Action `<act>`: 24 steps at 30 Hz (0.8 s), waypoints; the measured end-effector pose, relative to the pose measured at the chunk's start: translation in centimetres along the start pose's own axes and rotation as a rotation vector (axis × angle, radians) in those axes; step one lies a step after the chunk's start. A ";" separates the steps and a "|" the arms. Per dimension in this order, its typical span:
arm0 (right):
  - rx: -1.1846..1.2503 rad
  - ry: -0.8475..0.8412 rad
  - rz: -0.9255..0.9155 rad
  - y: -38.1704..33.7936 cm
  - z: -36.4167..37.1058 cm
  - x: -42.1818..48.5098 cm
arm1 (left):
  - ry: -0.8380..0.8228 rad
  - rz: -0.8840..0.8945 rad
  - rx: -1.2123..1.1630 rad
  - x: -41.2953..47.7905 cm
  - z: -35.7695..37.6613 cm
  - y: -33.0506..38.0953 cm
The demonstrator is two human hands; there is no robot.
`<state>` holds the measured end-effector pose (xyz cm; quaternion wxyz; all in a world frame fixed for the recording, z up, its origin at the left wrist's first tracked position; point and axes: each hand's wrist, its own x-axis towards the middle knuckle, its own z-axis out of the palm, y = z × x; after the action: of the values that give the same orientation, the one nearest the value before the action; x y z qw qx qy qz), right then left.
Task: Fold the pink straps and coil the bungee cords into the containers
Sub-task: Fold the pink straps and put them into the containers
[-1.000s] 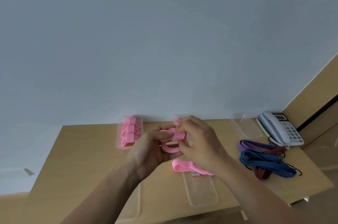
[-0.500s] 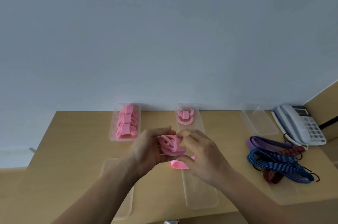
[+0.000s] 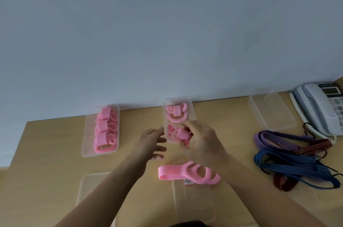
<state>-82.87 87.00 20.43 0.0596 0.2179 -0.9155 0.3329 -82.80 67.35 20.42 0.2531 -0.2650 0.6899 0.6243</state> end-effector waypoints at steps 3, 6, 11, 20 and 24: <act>-0.095 -0.070 -0.003 2.4 0.5 2.5 | 0.105 0.008 0.019 2.1 1.3 0.3; -0.241 -0.135 -0.088 4.0 1.1 4.7 | 0.140 0.017 0.041 3.4 1.8 0.2; -0.341 -0.140 -0.264 5.2 2.2 5.8 | 0.143 0.024 0.063 4.2 2.1 -0.6; -0.276 -0.243 -0.175 6.2 2.8 5.3 | 0.167 0.072 0.087 4.1 2.7 -1.1; -0.401 -0.323 -0.177 5.5 2.9 5.3 | 0.185 0.100 0.143 3.5 2.4 -1.2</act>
<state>-89.90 87.02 16.37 -0.0167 0.3311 -0.9382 0.0996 -84.48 69.47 16.92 0.1751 -0.2681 0.7653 0.5584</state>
